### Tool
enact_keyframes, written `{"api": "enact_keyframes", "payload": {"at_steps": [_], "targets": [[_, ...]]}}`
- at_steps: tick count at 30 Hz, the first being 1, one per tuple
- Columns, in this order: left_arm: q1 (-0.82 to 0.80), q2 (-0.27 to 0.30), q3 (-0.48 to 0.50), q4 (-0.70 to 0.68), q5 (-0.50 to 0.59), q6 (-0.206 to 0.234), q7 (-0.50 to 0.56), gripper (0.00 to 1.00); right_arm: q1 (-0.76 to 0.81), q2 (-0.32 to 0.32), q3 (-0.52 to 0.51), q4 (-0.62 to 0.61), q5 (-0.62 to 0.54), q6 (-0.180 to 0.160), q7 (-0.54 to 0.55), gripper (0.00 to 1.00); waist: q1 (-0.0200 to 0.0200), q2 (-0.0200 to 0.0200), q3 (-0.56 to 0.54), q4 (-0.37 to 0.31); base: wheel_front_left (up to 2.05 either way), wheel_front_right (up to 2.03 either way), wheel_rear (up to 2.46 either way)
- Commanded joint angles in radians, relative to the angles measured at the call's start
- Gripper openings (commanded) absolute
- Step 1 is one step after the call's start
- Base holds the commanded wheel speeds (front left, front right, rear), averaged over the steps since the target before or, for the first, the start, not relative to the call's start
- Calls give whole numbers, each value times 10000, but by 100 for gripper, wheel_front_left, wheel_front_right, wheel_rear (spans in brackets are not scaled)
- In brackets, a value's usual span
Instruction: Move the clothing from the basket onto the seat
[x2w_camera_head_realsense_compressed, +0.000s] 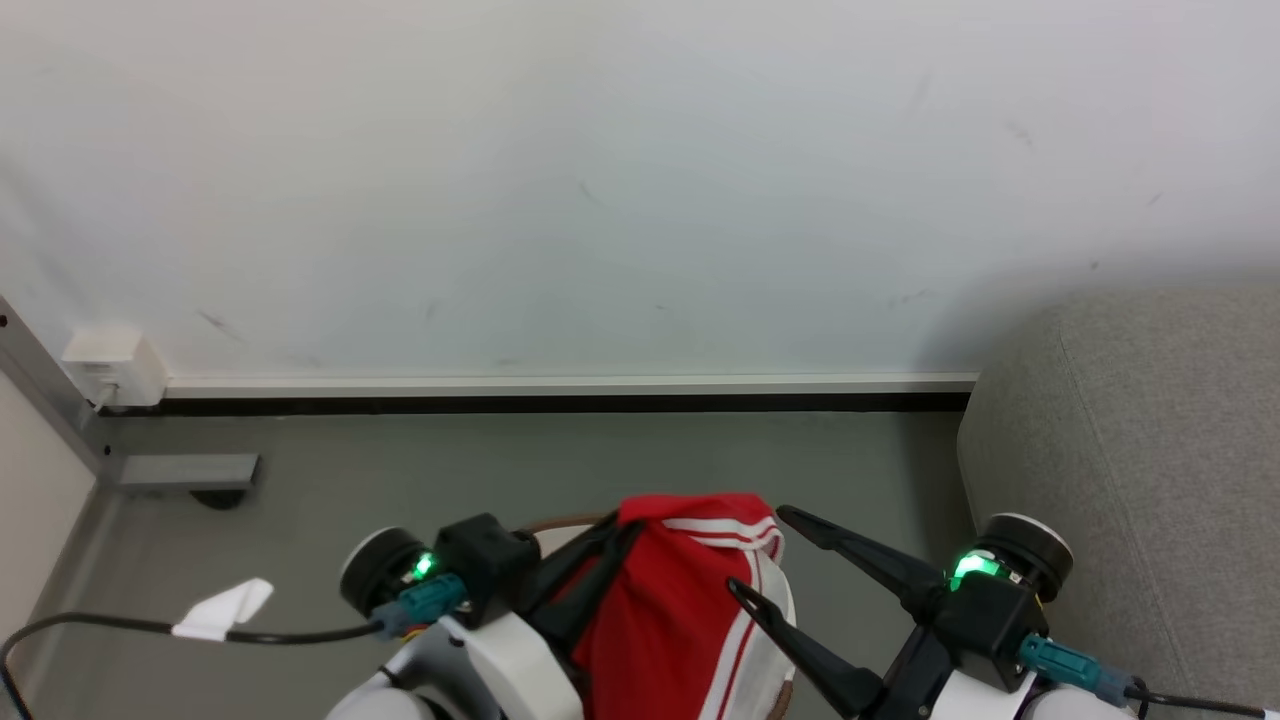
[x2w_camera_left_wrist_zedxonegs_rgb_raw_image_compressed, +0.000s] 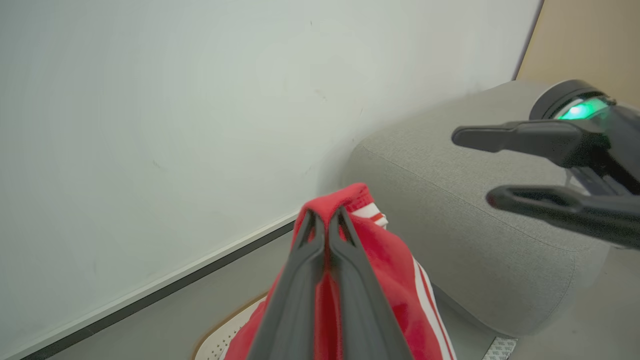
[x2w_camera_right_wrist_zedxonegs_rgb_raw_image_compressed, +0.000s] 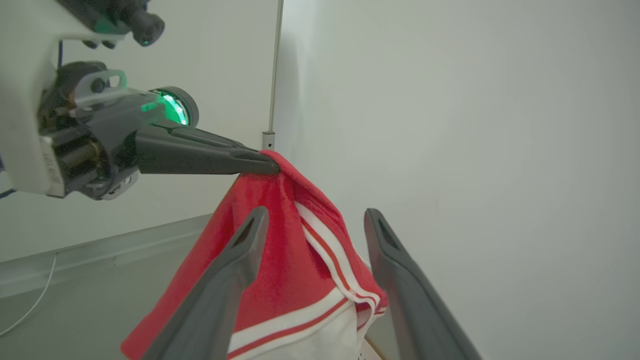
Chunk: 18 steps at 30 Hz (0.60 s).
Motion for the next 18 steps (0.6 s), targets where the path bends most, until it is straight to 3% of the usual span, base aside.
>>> {"api": "enact_keyframes", "payload": {"at_steps": [1,9,18], "targets": [[-221,-76,-133,40,229,-137,67,0,-355,-203,297,-96,194,-23,123,100,-1,0,14,-22,0,0,0],[-827,-275,-936,-12,606,-760,415,0,-1409,-859,1655,-279,826,-23,618,100,-1,0,34,-120,0,0,0],[-981,-416,-1249,-517,580,-893,636,0,-1467,-1055,2287,14,1467,-21,982,100,-1,0,37,-219,0,0,0]]}}
